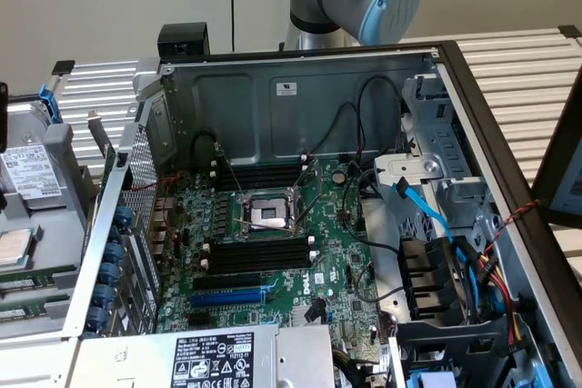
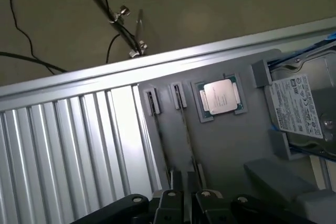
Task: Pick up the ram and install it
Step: 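Pick up the ram and move it above insertion slot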
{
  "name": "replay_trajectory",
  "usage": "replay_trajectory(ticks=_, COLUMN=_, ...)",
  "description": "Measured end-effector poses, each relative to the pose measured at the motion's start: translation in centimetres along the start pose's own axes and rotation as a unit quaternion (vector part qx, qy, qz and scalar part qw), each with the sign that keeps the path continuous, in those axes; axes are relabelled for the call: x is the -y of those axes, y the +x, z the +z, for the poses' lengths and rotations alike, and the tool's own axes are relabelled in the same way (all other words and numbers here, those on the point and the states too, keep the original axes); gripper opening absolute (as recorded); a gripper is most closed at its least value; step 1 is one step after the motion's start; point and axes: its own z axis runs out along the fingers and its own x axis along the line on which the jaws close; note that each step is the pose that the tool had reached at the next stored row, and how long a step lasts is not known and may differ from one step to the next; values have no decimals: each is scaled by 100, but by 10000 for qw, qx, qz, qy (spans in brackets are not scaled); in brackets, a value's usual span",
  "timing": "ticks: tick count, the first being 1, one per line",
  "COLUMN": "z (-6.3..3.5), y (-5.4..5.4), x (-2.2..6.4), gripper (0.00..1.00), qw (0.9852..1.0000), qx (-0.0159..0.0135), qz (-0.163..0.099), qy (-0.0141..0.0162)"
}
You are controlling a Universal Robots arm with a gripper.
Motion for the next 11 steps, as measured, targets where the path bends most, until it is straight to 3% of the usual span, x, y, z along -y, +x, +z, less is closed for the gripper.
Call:
replay_trajectory(ticks=7, z=127, y=-2, x=1, gripper=20, qw=9988, qx=-21, qz=-486, qy=10)
replay_trajectory(ticks=9, z=164, y=7, x=1, gripper=20, qw=9986, qx=-24, qz=-534, qy=9)
replay_trajectory(ticks=10, z=181, y=19, x=3, gripper=26, qw=9985, qx=-26, qz=-540, qy=9)
replay_trajectory(ticks=11, z=199, y=33, x=8, gripper=26, qw=9985, qx=-26, qz=-550, qy=10)
